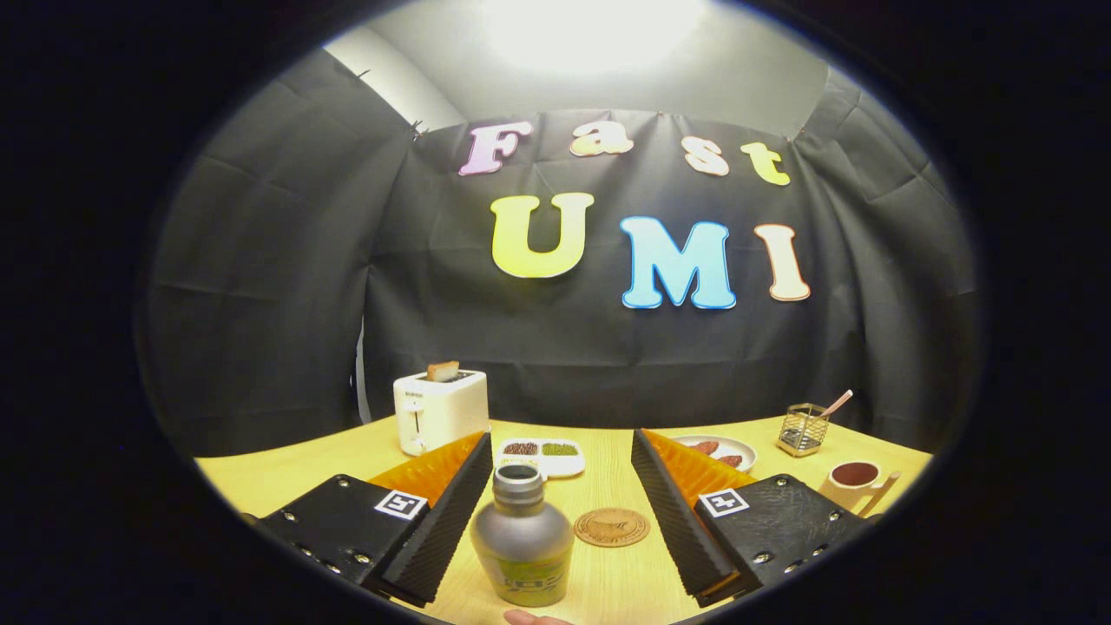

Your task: Take the bottle from table, then pour the juice into the cup, finally place the bottle on the coaster

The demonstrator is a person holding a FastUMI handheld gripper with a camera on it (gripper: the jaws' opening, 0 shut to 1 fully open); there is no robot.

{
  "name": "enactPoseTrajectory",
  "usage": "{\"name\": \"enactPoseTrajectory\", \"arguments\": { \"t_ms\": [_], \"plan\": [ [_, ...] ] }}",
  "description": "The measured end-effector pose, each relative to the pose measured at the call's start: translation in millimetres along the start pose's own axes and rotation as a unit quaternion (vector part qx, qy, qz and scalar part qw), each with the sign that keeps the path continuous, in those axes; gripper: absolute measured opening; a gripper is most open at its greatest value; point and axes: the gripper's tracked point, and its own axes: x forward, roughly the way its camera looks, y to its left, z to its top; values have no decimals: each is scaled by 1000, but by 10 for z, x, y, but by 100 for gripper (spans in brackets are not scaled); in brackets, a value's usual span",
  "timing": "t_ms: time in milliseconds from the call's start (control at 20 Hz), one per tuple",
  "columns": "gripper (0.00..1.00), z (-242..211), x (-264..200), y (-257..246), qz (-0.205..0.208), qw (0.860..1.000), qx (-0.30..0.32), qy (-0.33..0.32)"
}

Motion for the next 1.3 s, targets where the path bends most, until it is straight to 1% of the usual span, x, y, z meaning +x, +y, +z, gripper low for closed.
{"name": "enactPoseTrajectory", "arguments": {
  "t_ms": [150,300,600,700,750,850,1000,1100,1300],
  "plan": [
    [99,-245,80,116,4,1000,-1,3],
    [99,-477,178,199,5,1000,-1,19],
    [99,-861,304,169,-16,998,24,57],
    [99,-891,331,172,-17,998,26,56],
    [98,-885,344,212,-12,998,25,52],
    [83,-894,371,247,0,998,23,56],
    [81,-905,380,108,1,996,48,78],
    [80,-896,397,-52,-12,994,65,90],
    [79,-716,440,-418,-37,991,93,86]
  ]
}}
